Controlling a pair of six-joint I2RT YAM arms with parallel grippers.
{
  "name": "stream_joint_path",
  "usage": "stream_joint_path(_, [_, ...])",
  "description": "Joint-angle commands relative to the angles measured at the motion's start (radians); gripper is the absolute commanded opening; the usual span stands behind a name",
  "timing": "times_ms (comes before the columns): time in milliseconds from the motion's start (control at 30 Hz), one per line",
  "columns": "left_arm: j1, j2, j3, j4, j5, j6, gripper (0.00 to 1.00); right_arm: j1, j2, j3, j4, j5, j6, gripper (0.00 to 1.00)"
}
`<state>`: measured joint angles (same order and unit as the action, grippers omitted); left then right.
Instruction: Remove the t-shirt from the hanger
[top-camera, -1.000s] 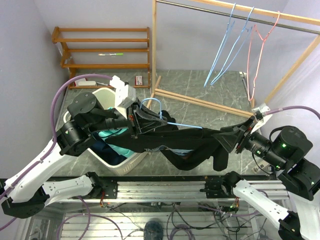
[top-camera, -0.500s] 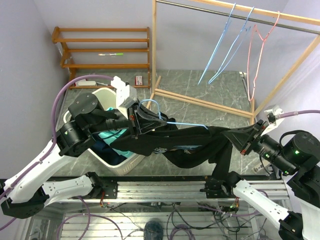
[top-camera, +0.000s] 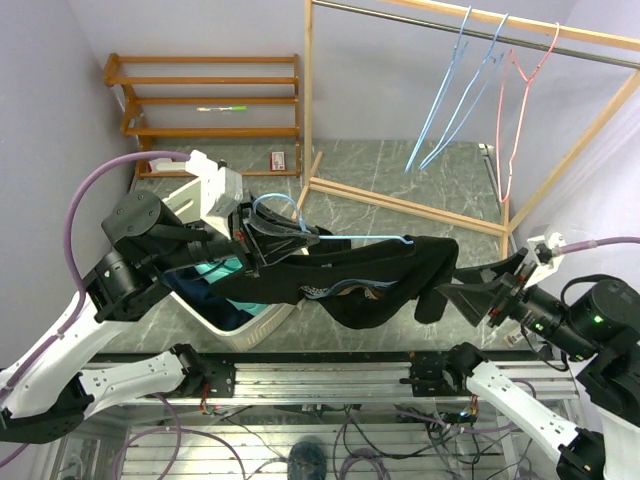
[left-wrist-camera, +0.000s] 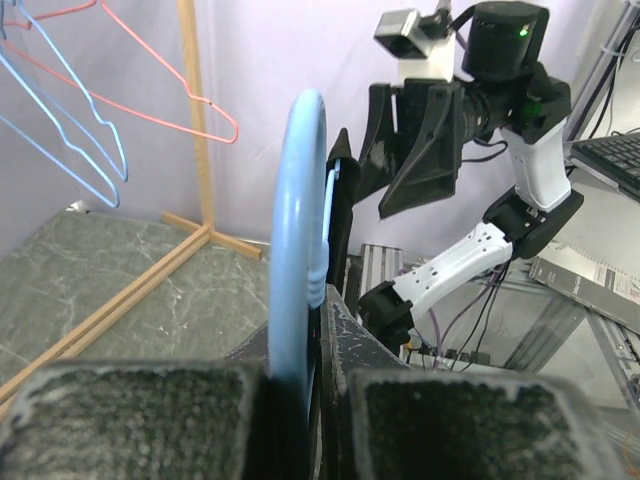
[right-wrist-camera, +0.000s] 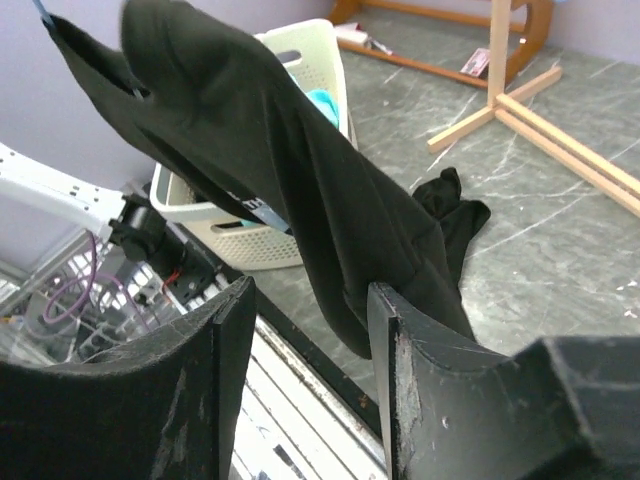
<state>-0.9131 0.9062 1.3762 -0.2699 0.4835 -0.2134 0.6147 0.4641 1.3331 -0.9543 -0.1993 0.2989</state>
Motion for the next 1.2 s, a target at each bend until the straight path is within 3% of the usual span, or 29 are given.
stream_joint_path(0, [0.003,-0.003,0.028,0.087,0.024,-0.024,0.07,0.001,0.016,-0.03,0.007,-0.049,-0.024,0.49])
stream_joint_path(167, [0.003,-0.007,0.02,0.076,0.026,-0.024,0.07,0.002,0.024,-0.002,0.024,0.028,-0.04,0.6])
stream_joint_path(567, [0.002,-0.016,-0.011,0.089,0.052,-0.048,0.07,0.001,0.065,-0.029,0.067,0.073,-0.08,0.61])
stream_joint_path(600, [0.002,-0.019,-0.014,0.092,0.052,-0.051,0.07,0.0,0.066,-0.041,0.077,0.068,-0.082,0.55])
stream_joint_path(633, [0.002,-0.021,-0.017,0.094,0.052,-0.054,0.07,0.0,0.069,-0.051,0.082,0.061,-0.084,0.42])
stream_joint_path(700, [0.003,-0.025,-0.02,0.09,0.049,-0.053,0.07,0.001,0.081,-0.052,0.084,0.085,-0.083,0.03])
stream_joint_path(733, [0.003,-0.025,-0.02,0.082,0.044,-0.049,0.07,0.001,0.088,-0.044,0.076,0.13,-0.071,0.0])
stream_joint_path(1033, [0.002,-0.044,-0.05,0.074,0.023,-0.046,0.07,0.001,0.017,0.077,-0.014,0.698,0.063,0.0])
stream_joint_path(1167, [0.003,-0.047,-0.063,0.089,0.023,-0.053,0.07,0.009,0.006,0.09,-0.064,0.79,0.099,0.0])
